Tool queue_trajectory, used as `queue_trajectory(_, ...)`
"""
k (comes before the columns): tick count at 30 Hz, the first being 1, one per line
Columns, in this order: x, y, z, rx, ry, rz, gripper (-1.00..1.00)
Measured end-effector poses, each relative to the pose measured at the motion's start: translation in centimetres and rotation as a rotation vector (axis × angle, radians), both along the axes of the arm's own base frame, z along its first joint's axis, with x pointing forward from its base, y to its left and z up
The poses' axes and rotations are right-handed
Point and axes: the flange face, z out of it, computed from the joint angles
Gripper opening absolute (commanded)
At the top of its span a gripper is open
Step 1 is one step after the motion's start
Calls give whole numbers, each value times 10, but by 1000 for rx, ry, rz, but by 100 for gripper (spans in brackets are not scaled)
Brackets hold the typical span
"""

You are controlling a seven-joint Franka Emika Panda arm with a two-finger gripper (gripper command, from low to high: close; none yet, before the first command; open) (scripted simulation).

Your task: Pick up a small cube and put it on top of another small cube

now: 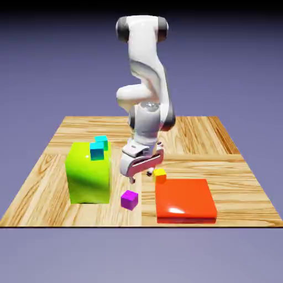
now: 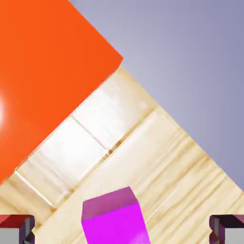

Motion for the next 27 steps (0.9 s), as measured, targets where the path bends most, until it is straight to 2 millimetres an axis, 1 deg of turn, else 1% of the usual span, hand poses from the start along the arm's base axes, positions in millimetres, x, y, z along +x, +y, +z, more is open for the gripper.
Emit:
queue_trajectory(3,-1,-9,-32,-86,140,122,0)
queue_trajectory(5,-1,-10,-36,-96,156,136,0)
queue_trajectory(10,-9,-23,-99,-97,156,136,0)
queue_trajectory(11,-9,-24,-103,-96,156,136,-100)
queue_trajectory(13,-9,-24,-103,-96,156,136,-100)
queue_trajectory(18,-2,-11,-40,-96,157,135,-100)
queue_trajectory(20,-1,-10,-36,-96,157,135,-100)
queue_trajectory(21,2,-8,-27,-77,150,88,-100)
queue_trajectory(24,11,-24,18,-58,153,61,-100)
queue_trajectory(27,13,-47,66,-42,156,25,-100)
